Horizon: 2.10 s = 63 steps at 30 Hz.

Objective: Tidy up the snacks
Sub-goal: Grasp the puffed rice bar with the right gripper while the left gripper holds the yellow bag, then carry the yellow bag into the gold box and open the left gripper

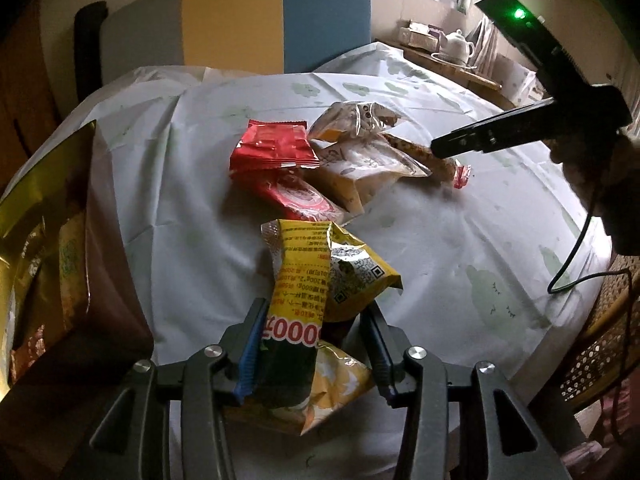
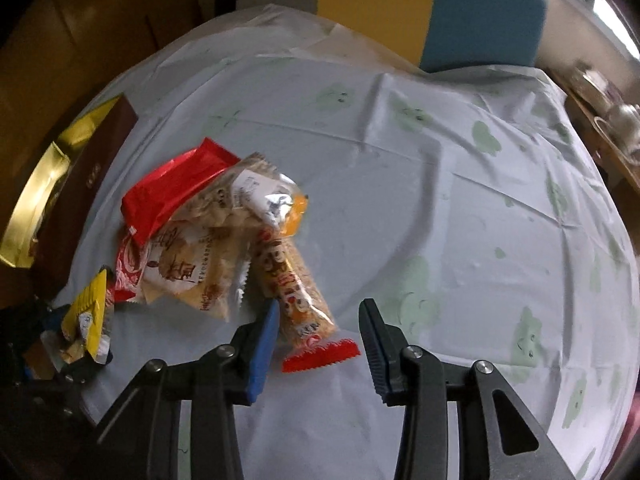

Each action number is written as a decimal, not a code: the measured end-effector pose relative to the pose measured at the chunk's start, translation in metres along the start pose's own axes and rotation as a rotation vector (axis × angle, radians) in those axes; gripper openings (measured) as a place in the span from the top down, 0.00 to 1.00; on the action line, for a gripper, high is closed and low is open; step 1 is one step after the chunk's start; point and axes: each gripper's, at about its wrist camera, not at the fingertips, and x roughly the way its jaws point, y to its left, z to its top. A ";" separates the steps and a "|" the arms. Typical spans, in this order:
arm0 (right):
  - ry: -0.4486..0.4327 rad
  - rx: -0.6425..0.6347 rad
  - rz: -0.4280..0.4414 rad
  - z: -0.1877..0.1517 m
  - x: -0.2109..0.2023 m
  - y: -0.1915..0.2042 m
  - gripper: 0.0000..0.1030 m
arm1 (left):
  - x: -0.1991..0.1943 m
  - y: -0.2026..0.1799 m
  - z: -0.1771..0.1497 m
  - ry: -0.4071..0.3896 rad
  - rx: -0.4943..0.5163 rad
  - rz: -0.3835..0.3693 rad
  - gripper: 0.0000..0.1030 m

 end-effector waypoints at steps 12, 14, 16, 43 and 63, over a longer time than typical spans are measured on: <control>0.031 -0.152 -0.122 0.003 0.029 0.020 0.68 | -0.004 0.006 -0.003 -0.011 -0.042 -0.032 0.53; 0.063 -0.084 -0.144 0.002 0.029 0.003 0.68 | -0.004 0.007 -0.004 -0.011 -0.046 -0.033 0.53; 0.090 -0.002 -0.155 0.000 0.030 -0.015 0.68 | -0.003 0.008 -0.003 -0.010 -0.048 -0.034 0.53; 0.127 0.004 -0.198 -0.006 0.031 -0.002 0.70 | -0.088 0.165 0.060 -0.188 -0.608 -0.177 0.57; 0.124 -0.038 -0.213 -0.004 0.032 0.009 0.70 | -0.034 0.257 0.067 -0.105 -0.833 0.085 0.56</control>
